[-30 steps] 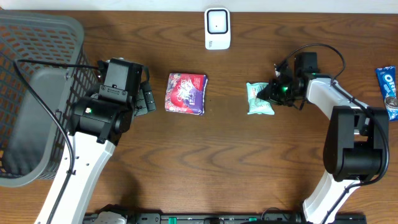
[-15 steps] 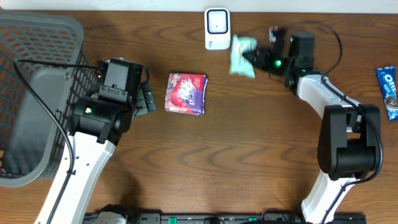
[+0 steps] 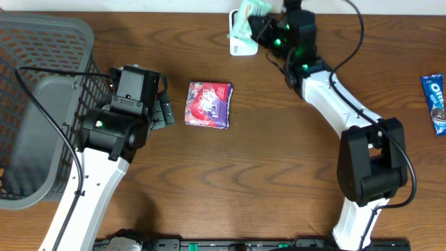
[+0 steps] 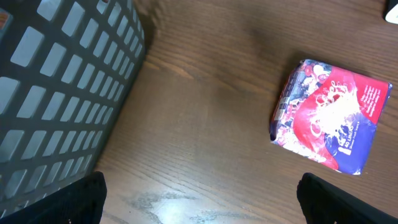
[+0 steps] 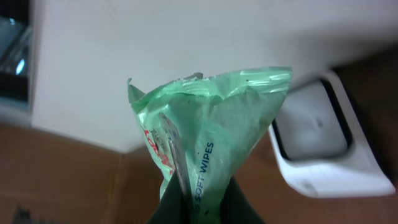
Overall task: Scan the item barcode
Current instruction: 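Hold the wipes pack over the scanner window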
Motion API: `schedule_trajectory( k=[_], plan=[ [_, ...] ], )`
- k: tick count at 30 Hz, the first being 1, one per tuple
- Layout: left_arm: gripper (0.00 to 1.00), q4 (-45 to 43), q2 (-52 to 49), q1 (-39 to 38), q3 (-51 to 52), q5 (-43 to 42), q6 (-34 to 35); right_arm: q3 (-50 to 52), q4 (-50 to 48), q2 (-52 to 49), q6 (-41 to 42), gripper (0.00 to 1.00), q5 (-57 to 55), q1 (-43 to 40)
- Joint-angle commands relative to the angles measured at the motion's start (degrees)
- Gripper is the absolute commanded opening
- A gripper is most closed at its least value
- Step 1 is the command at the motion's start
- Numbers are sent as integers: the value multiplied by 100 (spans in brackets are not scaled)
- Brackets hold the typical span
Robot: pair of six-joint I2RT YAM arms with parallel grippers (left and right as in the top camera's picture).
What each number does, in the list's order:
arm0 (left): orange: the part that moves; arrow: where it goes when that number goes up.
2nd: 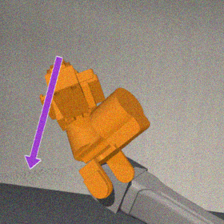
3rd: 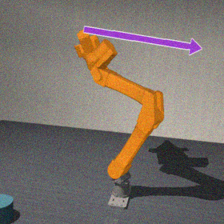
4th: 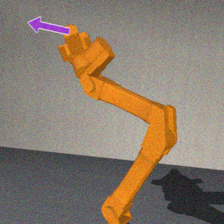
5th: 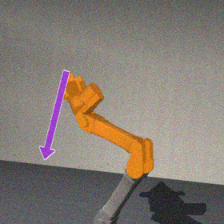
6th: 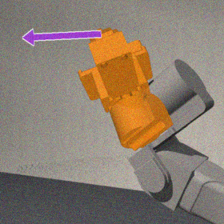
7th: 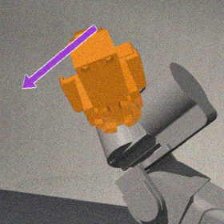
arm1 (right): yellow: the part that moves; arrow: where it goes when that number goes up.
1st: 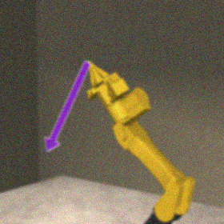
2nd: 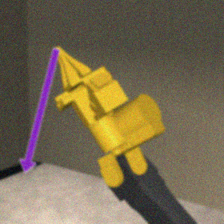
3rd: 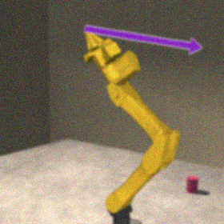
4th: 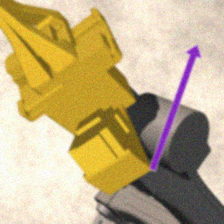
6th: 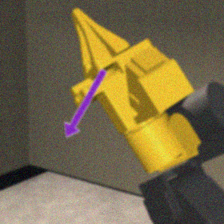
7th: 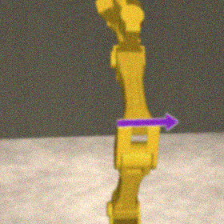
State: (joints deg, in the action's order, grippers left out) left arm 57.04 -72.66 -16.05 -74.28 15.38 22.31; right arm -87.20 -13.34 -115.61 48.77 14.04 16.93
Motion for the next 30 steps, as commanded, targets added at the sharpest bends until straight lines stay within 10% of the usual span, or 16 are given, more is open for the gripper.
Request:
schedule_trajectory(
  k=[1, 10, 30],
  plan=[
    [98, 20, -20, 24, 13, 72, 31, -793, 278, -376, -212, 1, -682, 15],
    [98, 20, -20, 24, 13, 72, 31, -2855, 1438, -1869, -363, 1, -24, 11],
    [98, 20, -20, 24, 13, 72, 31, -2951, 2181, -2009, -1626, 1, 151, -302]
  ],
)
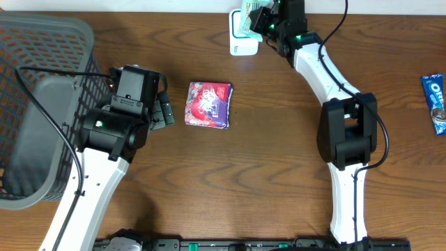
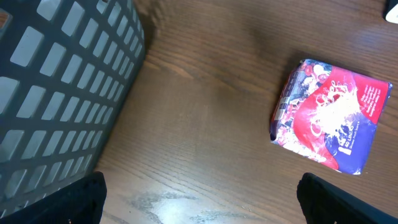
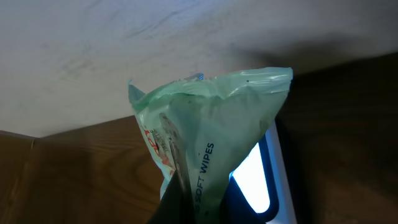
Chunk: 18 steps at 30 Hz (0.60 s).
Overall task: Scan the item barcode
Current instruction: 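Hold the wipes pack over the scanner window, then carry the wipes pack to the right edge and release it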
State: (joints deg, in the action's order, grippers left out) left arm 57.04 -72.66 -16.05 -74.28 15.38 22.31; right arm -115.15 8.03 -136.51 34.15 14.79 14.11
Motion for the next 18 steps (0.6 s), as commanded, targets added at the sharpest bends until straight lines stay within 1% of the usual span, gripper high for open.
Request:
schedule_trajectory(
  k=[1, 7, 12, 14, 18],
  plan=[
    [98, 20, -20, 24, 13, 72, 31, -149, 52, 66, -166, 1, 76, -20],
    [98, 20, -20, 24, 13, 72, 31, -142, -68, -219, -168, 1, 79, 28],
    [98, 22, -20, 24, 13, 72, 31, -151, -361, -138, -212, 1, 149, -61],
    [98, 20, -20, 24, 13, 72, 31, -160, -330, -20, -219, 1, 168, -140],
    [98, 22, -20, 24, 13, 72, 31, -160, 116, 321, -503, 1, 155, -420]
  ],
)
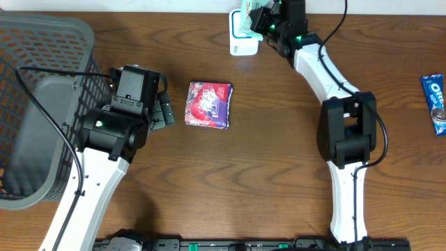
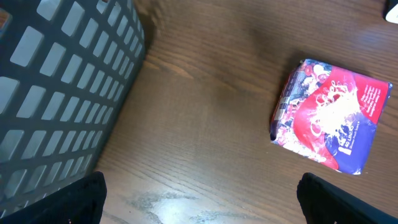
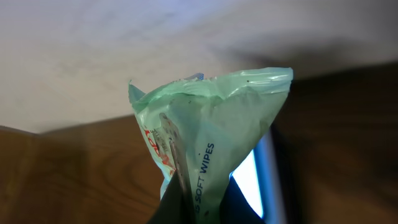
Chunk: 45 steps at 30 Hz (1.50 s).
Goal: Scan the item barcode
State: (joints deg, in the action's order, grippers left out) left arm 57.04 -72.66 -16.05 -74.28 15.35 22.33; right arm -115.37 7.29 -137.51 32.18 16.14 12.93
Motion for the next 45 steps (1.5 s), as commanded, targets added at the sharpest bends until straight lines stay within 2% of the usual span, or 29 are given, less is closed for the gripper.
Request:
schedule_trajectory(
  k=[1, 9, 17, 19, 21, 23, 26, 29, 39, 41, 43, 45],
  plan=[
    [98, 20, -20, 24, 13, 74, 28, -138, 391, 533, -380, 1, -2, -426],
    [98, 22, -20, 24, 13, 74, 28, -138, 2238, 1172, -787, 1, -708, -1495],
    [98, 20, -20, 24, 13, 74, 28, -103, 4238, 1248, -1174, 2, -2892, -2677],
    [98, 20, -20, 24, 13, 74, 28, -96, 4507, 1228, -1172, 14, -3405, -2922],
    [98, 20, -20, 24, 13, 74, 28, -96, 4708, 1213, -1169, 40, -3755, -3171],
    [98, 20, -20, 24, 13, 74, 28, -96, 4843, 1209, -1169, 41, -3858, -3379],
    [98, 20, -20, 24, 13, 74, 28, -96, 5014, 1198, -1113, 57, -3803, -3630],
    [98, 20, -20, 24, 13, 74, 28, -94, 5080, 1176, -1106, 63, -3414, -3757],
    [98, 20, -20, 24, 13, 74, 28, 0, 4872, 1174, -1471, 60, -769, -3510],
    [98, 20, -20, 24, 13, 74, 28, 2, 4975, 1174, -1482, 60, -754, -3335],
    [98, 20, -20, 24, 13, 74, 28, 11, 5163, 1172, -1899, 56, -1045, -3115],
    [98, 20, -20, 24, 13, 74, 28, 133, 5246, 1172, -1952, 48, -2013, -2962]
  ],
)
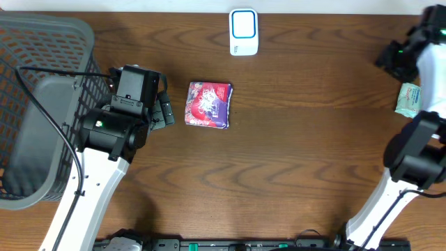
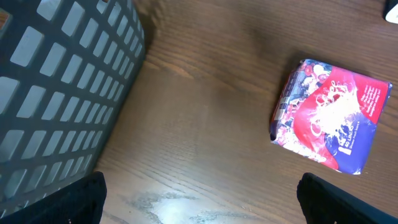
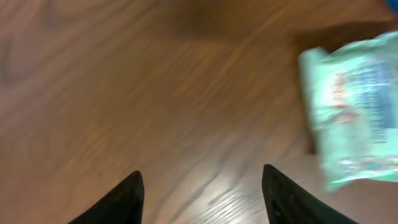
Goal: Scan the item barcode
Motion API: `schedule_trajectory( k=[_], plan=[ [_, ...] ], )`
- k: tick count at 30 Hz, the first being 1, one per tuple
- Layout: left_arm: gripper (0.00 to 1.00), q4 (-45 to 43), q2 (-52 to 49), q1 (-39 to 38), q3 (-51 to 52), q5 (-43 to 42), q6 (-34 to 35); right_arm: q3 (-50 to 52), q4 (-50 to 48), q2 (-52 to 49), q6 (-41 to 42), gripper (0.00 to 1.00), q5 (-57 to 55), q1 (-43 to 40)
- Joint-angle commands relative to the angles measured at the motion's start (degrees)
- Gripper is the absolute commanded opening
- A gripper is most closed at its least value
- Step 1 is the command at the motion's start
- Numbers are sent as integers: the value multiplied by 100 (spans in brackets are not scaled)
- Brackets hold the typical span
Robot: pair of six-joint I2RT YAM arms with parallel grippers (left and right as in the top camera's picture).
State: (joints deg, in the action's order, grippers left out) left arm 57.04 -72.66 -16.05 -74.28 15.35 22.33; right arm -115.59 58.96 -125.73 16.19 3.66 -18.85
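Note:
The white barcode scanner (image 1: 244, 31) stands at the table's far edge, nothing over it. A green pack of soft wipes (image 1: 408, 99) lies on the table at the far right, and shows blurred in the right wrist view (image 3: 354, 134). My right gripper (image 1: 396, 59) is open just to its left, nothing between its fingertips (image 3: 202, 199). A red and purple packet (image 1: 208, 104) lies mid-table and also shows in the left wrist view (image 2: 329, 115). My left gripper (image 1: 164, 110) stands open to the left of it, its fingers wide apart (image 2: 199, 202).
A grey mesh basket (image 1: 35, 104) fills the left side of the table, close beside the left arm (image 2: 56, 93). The right arm (image 1: 418, 160) runs along the right edge.
My right gripper held the wipes pack over the scanner. Now it is open at the far right, and the pack lies on the table beside it. The left arm has not moved.
My right gripper first held the green wipes pack just short of the scanner. Then it held the pack over the scanner's lit window for two moments. Now the pack lies at the right edge, let go. The left gripper stayed open by the red packet throughout.

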Motion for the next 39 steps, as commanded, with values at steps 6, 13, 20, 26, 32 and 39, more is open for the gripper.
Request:
schedule_trajectory(
  k=[6, 13, 20, 26, 32, 39],
  plan=[
    [98, 20, -20, 24, 13, 74, 28, 999, -424, -7, -339, 20, -1709, 229],
    [98, 20, -20, 24, 13, 74, 28, 1993, -1344, -7, -339, 8, -2688, -39],
    [98, 20, -20, 24, 13, 74, 28, 2402, -1808, -7, -748, 15, -3032, -413],
    [98, 22, -20, 24, 13, 74, 28, 2391, -1755, 17, -745, 22, -3176, -699],
    [98, 20, -20, 24, 13, 74, 28, 2367, -1735, 214, -750, 29, -3097, -533],
    [98, 20, -20, 24, 13, 74, 28, 2367, -1952, 455, -940, 33, -2326, -57]
  ],
)
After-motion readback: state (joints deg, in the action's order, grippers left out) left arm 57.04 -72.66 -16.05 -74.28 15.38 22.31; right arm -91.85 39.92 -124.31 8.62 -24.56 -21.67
